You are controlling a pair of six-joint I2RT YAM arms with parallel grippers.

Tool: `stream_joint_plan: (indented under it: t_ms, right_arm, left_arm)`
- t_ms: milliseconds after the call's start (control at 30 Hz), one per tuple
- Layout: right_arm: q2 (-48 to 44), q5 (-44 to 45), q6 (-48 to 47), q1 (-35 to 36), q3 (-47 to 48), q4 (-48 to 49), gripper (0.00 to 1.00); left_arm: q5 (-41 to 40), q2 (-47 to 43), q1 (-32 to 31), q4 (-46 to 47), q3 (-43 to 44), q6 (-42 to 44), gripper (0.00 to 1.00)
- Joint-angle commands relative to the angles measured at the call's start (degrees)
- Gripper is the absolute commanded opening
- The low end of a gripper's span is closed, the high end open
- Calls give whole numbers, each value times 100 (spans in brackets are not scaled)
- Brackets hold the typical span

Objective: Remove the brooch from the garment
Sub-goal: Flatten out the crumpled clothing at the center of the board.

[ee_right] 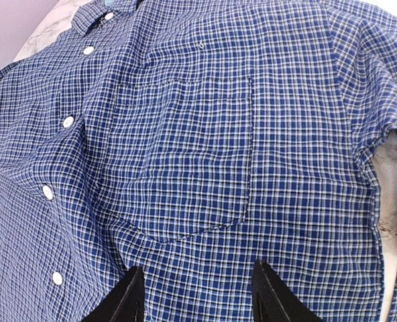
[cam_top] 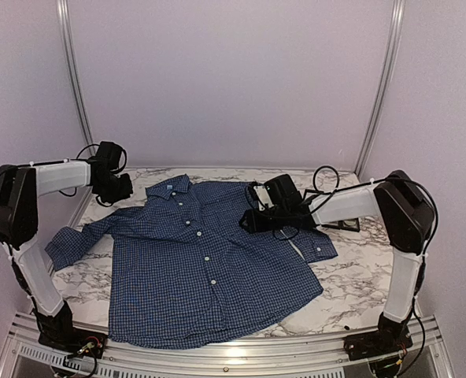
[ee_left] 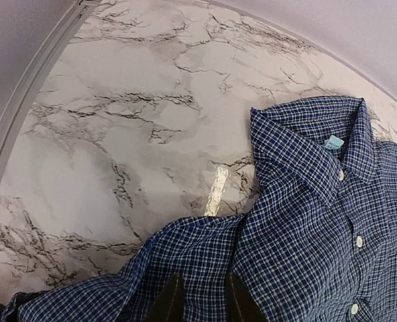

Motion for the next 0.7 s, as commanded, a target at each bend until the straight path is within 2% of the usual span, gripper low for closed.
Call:
stream_joint_plan:
  t_ms: [0, 400, 667]
  right_arm:
    - [-293, 152, 27, -34, 177, -360, 51]
    - [-553, 137, 102, -35, 229, -498, 51]
    - [-625, 203, 34, -37, 352, -613, 52]
  left_arm:
    - [639, 932, -42, 225, 499, -34, 18]
    - [706, 2157, -4, 374, 936, -336, 14]
    - [570, 2774, 315, 319, 1431, -323, 13]
